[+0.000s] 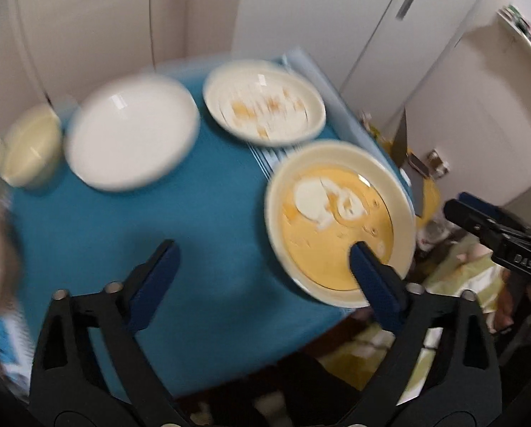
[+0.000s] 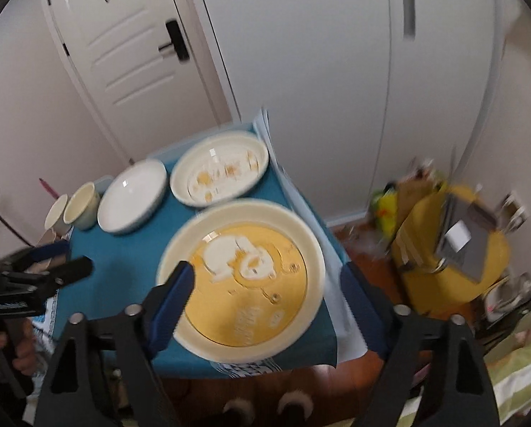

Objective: Organize plates and bowls
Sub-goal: 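Grasp the rim of the large yellow duck plate with the left tool, then carry the yellow duck plate beside the beige square dish and lower it, then open the left tool and lift it off the yellow duck plate, then grasp the rim of the plain white oval plate with the left tool, then carry the white plate and lower it onto the yellow duck plate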

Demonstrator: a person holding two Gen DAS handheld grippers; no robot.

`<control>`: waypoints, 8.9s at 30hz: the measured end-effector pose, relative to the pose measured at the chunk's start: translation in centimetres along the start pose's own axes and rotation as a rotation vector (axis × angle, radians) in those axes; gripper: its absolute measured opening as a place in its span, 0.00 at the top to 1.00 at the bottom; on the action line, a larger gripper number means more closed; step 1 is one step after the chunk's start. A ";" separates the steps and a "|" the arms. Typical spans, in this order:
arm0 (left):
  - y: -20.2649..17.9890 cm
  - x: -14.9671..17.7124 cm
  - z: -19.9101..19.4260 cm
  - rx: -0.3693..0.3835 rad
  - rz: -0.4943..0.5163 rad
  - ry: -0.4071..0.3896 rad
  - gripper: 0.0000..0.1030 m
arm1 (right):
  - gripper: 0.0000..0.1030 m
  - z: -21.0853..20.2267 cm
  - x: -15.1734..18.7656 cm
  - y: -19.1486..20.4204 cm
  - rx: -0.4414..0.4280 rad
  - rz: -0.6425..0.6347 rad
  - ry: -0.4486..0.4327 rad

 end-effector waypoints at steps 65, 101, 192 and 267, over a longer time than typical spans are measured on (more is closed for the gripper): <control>7.9 2.1 -5.5 -0.130 -0.265 -0.089 0.86 | 0.90 6.3 -5.7 6.6 -0.345 -0.278 0.111; 29.6 7.9 -7.8 -0.225 -0.326 -0.076 0.86 | 0.90 16.8 -2.0 26.0 -0.398 -0.341 0.251; 19.8 -10.1 5.0 -0.188 -0.636 -0.058 0.83 | 0.83 29.3 -21.0 16.2 -0.539 -0.799 0.433; 25.7 1.6 -5.0 -0.124 -0.382 0.138 0.81 | 0.85 14.4 -3.5 26.2 -0.299 -0.346 0.391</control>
Point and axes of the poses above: each gripper's, at about its wrist camera, not at the fingertips, and z roughly the way its jaws point, y to its left, x to its underside, the point moved 1 cm from there along z, roughly the way its jaws point, and after that the axes turned 12 degrees about -z, right-handed, at the moved point
